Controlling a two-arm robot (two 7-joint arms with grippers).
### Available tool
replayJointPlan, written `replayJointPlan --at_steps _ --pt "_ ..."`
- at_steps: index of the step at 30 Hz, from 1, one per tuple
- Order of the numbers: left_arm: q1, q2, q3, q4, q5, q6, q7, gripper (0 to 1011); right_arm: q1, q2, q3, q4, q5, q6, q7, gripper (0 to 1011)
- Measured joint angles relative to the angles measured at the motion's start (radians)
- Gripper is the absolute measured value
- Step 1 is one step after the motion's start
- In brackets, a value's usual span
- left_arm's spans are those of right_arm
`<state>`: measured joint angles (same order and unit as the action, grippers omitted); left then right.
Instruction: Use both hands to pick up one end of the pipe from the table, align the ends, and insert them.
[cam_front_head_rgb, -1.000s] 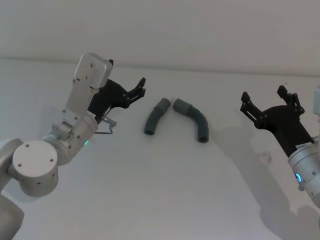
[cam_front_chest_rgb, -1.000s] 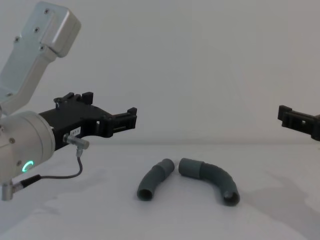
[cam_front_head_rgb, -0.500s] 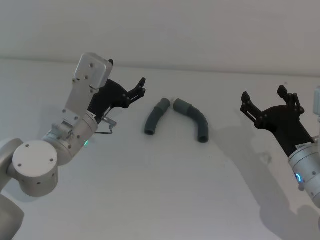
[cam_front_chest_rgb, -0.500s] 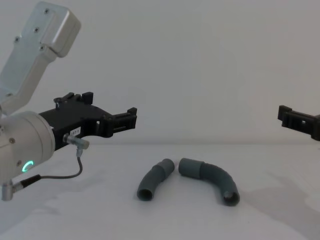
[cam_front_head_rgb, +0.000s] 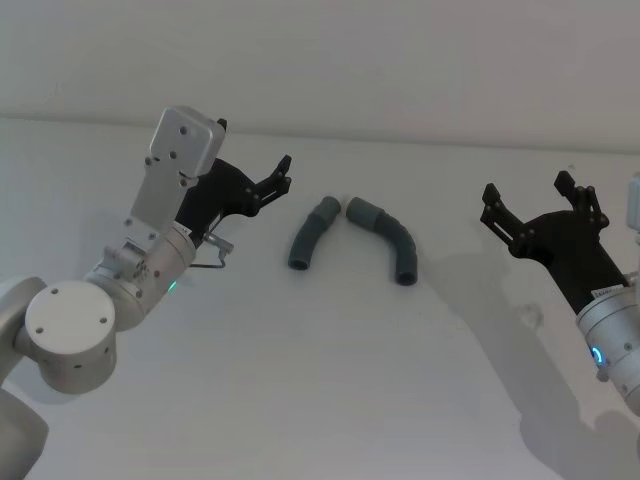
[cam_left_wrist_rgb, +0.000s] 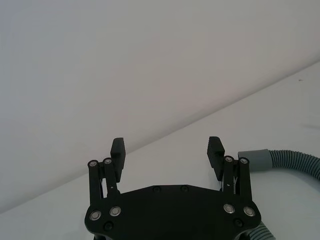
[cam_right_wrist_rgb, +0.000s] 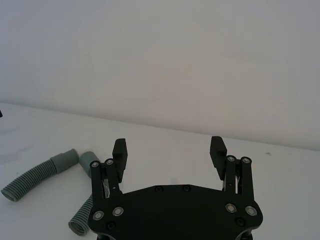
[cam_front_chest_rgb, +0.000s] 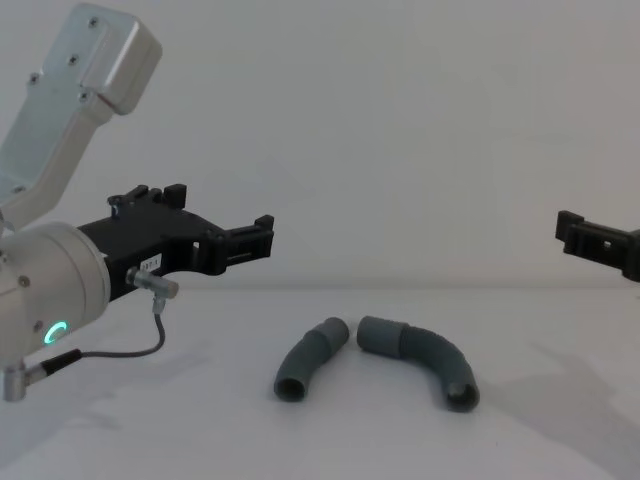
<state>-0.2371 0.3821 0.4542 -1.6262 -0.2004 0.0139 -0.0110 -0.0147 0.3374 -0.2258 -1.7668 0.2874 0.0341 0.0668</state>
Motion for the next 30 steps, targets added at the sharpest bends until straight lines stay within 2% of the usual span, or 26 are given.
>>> replayJointPlan --at_steps 30 --pt "0.0 0.0 0.0 0.0 0.0 0.0 0.0 1001 0.0 0.0 0.0 0.0 0.0 0.0 0.0 1010"
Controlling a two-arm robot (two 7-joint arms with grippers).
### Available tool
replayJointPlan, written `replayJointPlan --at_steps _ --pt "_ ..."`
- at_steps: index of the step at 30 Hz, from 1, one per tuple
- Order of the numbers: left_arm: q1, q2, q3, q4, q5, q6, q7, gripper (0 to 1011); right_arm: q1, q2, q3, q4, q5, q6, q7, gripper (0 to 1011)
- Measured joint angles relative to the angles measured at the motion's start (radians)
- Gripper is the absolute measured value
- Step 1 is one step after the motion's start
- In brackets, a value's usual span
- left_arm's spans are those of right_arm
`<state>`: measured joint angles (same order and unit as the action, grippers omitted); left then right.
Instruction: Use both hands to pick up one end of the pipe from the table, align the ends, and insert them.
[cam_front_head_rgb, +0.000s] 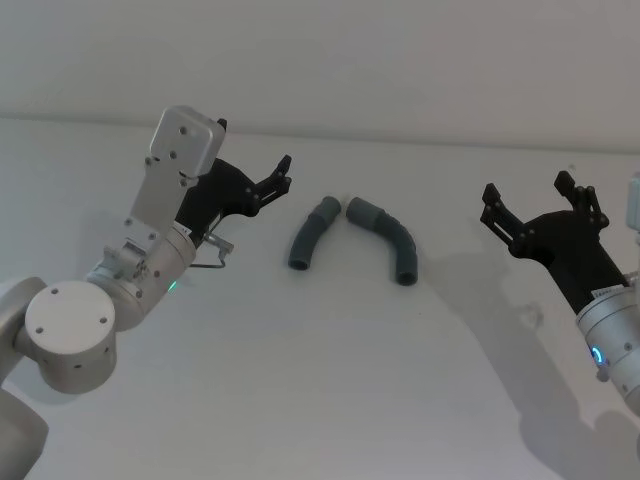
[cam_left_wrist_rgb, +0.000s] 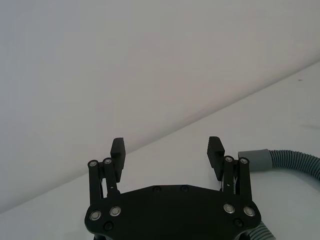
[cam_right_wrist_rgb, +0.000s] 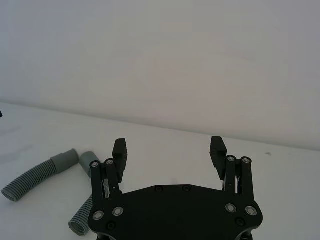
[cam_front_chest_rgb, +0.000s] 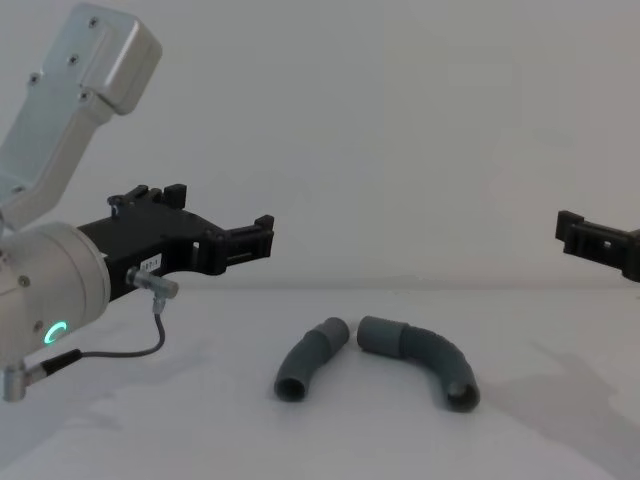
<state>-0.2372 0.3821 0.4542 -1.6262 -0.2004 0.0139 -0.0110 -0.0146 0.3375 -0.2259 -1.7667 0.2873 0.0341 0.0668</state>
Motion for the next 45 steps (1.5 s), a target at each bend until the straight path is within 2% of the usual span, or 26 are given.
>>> replayJointPlan --at_steps 11,21,24,27,34,40,42,45 --pt "-0.029 -0.006 -0.002 0.023 -0.017 0.004 -0.042 1002 0.005 0.001 0.006 -0.007 0.008 0.017 0.012 1010" --pt "-0.092 -0.014 0.009 0.072 -0.067 0.055 -0.15 1001 0.027 0.01 0.021 -0.039 0.03 0.107 0.027 1010" --pt "-0.114 -0.017 0.016 0.088 -0.084 0.083 -0.188 1001 0.032 0.01 0.022 -0.046 0.035 0.137 0.028 1010" --pt "-0.138 -0.022 0.023 0.11 -0.103 0.124 -0.225 1002 0.043 0.01 0.022 -0.057 0.042 0.19 0.028 1010" --pt "-0.168 -0.035 0.034 0.137 -0.127 0.205 -0.268 1002 0.069 0.001 0.013 -0.065 0.059 0.283 0.032 1010" --pt "-0.176 -0.044 0.039 0.144 -0.137 0.27 -0.274 1001 0.094 -0.012 -0.002 -0.063 0.071 0.361 0.04 1010" --pt "-0.176 -0.049 0.04 0.144 -0.139 0.302 -0.27 1002 0.1 -0.016 -0.007 -0.061 0.072 0.376 0.042 1010" --pt "-0.173 -0.052 0.04 0.141 -0.139 0.322 -0.263 1002 0.111 -0.022 -0.016 -0.056 0.075 0.401 0.046 1010"
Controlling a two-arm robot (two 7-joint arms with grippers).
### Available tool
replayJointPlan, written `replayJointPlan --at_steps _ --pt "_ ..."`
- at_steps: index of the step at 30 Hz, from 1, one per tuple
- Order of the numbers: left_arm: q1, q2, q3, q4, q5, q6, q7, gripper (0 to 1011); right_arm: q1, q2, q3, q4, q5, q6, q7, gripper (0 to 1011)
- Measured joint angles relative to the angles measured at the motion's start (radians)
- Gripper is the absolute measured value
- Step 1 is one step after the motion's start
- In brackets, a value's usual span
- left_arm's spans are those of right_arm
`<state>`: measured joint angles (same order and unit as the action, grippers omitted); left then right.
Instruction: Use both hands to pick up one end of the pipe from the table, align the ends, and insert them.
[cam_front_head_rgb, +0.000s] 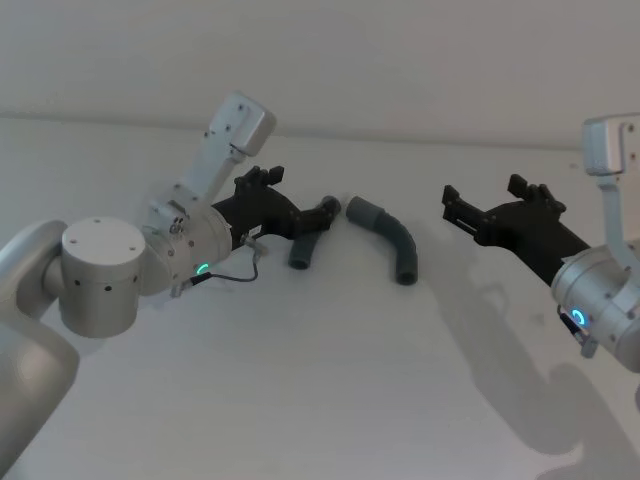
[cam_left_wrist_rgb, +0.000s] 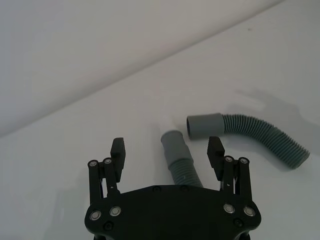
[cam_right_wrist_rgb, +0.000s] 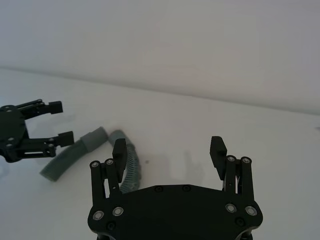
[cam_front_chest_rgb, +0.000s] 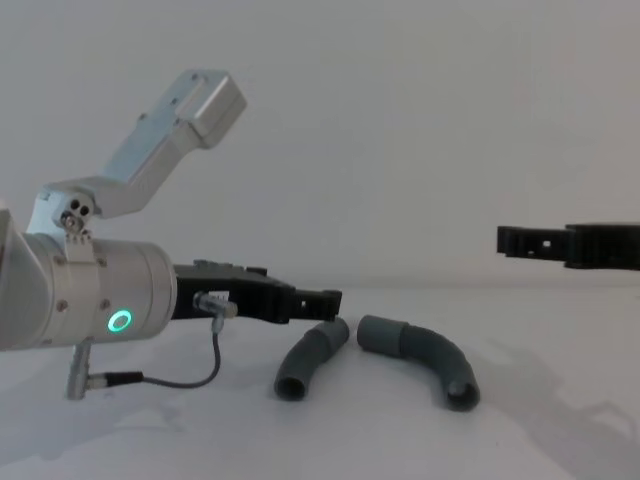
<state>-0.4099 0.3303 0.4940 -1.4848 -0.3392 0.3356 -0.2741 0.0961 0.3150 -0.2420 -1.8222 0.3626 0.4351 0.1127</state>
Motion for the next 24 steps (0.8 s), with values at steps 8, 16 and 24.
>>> replayJointPlan --at_steps 8,16,24 --pt "0.012 -0.007 0.002 -0.006 0.004 0.041 0.013 1001 0.021 -0.016 -0.027 0.016 0.0 0.041 0.015 1010" --pt "0.009 -0.015 0.008 0.017 0.015 0.045 0.009 1001 0.034 -0.029 -0.049 0.033 -0.006 0.061 0.026 1010" --pt "-0.008 -0.024 0.019 0.054 0.031 0.038 -0.01 1001 0.043 -0.04 -0.069 0.054 -0.024 0.072 0.028 1010"
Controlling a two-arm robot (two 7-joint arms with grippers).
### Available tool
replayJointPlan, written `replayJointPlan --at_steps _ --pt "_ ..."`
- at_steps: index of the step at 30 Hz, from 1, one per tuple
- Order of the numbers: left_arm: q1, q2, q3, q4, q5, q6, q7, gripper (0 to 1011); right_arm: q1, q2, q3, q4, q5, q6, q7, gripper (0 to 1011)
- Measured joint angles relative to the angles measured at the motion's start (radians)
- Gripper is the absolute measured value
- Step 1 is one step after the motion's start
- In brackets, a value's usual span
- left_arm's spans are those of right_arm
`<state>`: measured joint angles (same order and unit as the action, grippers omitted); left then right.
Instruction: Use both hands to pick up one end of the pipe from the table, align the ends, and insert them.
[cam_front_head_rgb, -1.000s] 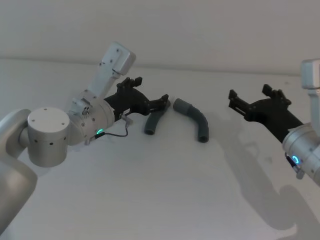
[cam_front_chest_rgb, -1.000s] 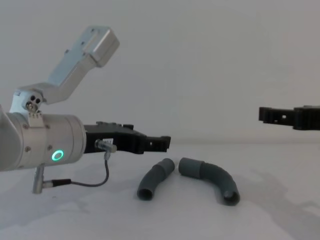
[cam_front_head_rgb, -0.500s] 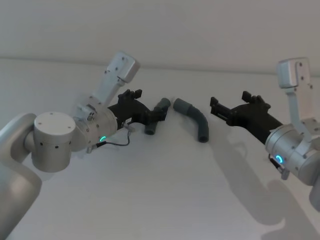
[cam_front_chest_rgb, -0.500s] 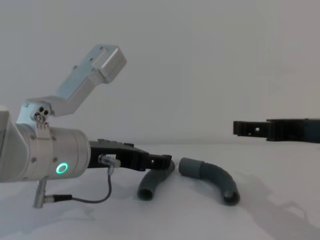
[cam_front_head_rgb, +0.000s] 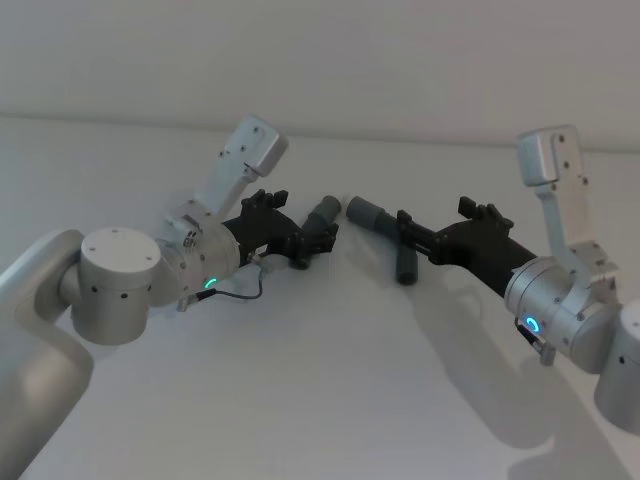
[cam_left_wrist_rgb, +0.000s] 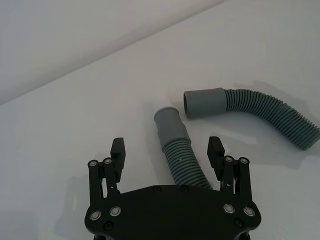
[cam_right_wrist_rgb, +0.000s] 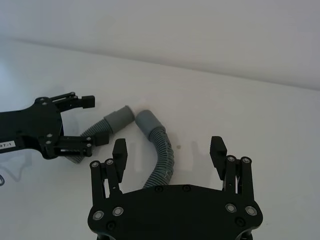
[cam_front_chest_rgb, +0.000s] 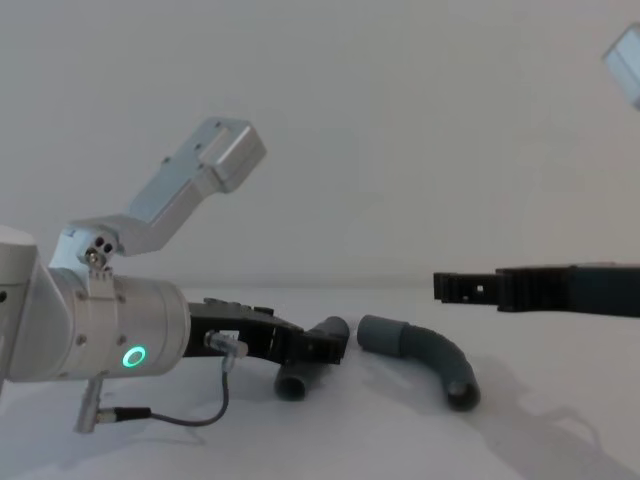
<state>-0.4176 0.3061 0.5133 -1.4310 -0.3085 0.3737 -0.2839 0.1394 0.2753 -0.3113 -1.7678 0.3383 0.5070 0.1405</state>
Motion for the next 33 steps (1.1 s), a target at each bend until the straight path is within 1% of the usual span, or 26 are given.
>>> replayJointPlan --at_steps 14,21,33 --pt "-0.02 -0.009 0.011 0.044 0.025 -0.008 -0.021 1002 0.019 -0.016 -0.033 0.054 -0.044 0.009 -0.009 1010" --pt "-0.019 -0.009 0.01 0.048 0.032 -0.01 -0.024 1002 0.033 -0.023 -0.048 0.09 -0.067 0.009 -0.011 1010" --pt "-0.009 -0.009 0.002 0.045 0.043 -0.012 -0.026 1001 0.05 -0.039 -0.067 0.128 -0.091 0.008 -0.01 1010"
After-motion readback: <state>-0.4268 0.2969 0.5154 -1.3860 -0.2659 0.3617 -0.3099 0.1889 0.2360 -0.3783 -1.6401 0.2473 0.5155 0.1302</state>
